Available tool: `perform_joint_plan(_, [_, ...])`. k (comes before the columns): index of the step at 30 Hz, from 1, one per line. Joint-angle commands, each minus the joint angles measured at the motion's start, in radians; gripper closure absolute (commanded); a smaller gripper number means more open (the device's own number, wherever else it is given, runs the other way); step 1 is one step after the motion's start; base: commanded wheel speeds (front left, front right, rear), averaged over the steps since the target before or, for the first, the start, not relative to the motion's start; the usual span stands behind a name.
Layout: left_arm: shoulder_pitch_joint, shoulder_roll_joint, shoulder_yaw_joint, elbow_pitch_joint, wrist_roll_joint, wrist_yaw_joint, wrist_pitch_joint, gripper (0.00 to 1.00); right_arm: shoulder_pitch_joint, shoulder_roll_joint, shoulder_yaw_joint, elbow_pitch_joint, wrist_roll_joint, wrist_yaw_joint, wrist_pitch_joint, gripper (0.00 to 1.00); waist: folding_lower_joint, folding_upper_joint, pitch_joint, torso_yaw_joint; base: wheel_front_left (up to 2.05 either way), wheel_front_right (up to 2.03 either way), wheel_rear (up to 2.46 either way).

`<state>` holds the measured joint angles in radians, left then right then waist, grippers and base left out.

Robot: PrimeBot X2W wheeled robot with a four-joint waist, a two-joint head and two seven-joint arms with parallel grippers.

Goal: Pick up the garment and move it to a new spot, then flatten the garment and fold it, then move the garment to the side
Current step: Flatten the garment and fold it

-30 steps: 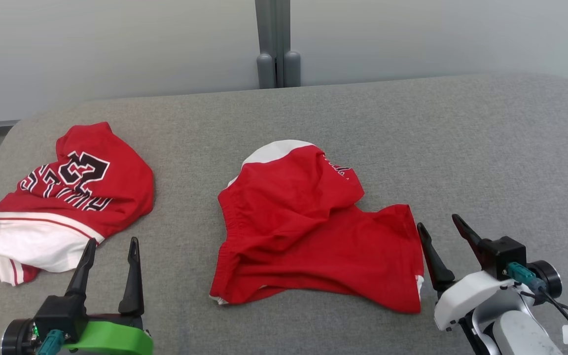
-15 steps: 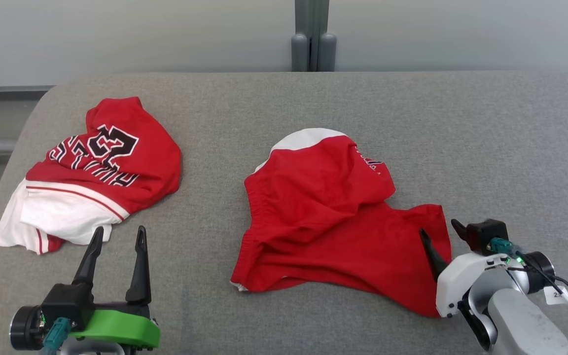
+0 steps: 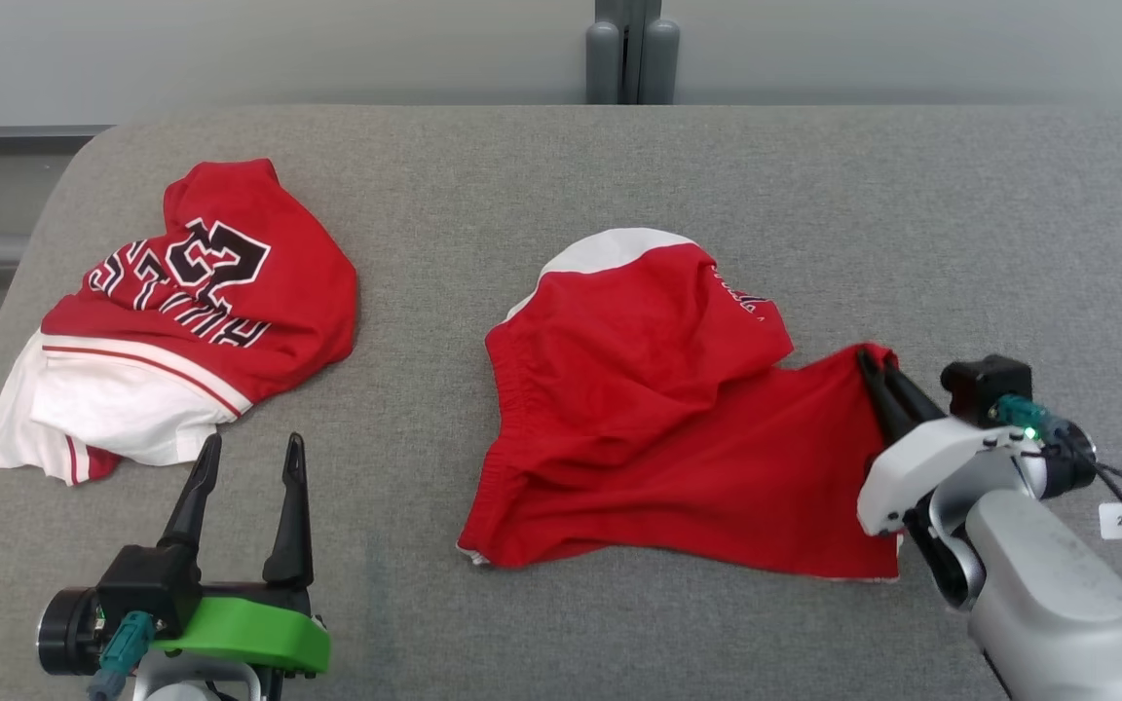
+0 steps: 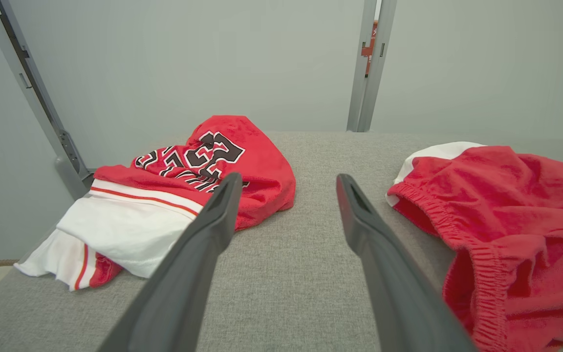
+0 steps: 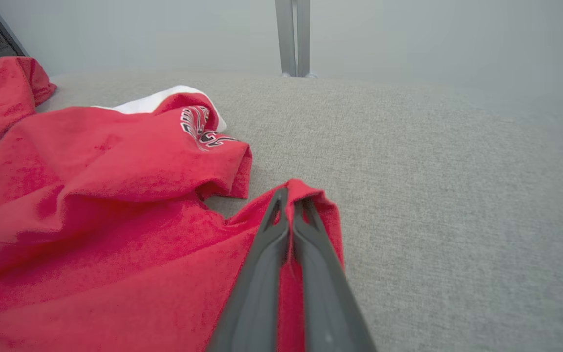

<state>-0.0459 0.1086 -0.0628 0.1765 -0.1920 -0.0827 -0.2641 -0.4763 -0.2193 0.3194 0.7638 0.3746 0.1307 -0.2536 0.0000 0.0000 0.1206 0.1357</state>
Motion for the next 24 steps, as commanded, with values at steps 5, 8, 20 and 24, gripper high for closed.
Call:
perform_joint_plan(5, [-0.032,-0.011,-0.008,0.010,0.009,-0.010,0.000,0.00,-0.100,-0.049,0.007,-0.006,0.023,0.000,-0.010,1.00,0.0000,0.0000,0.005,0.003,0.00,0.00,0.00])
perform_joint_plan(8, [-0.040,-0.016,-0.014,0.013,0.012,-0.013,0.000,0.00,-0.161,-0.060,0.006,0.042,0.014,0.000,-0.010,1.00,0.0000,0.0000,0.011,0.013,0.00,0.00,0.00])
perform_joint_plan(20, [-0.040,-0.029,0.003,0.032,0.021,-0.021,0.000,0.00,-0.233,-0.023,0.040,0.254,0.029,0.000,-0.010,0.00,0.0000,0.0000,0.000,-0.004,0.00,0.00,0.00])
perform_joint_plan(24, [-0.021,-0.025,0.018,0.031,0.028,-0.022,0.000,0.00,-0.171,-0.036,0.018,0.175,0.044,0.000,-0.012,0.00,0.0000,0.0000,-0.024,-0.029,0.00,0.00,0.00])
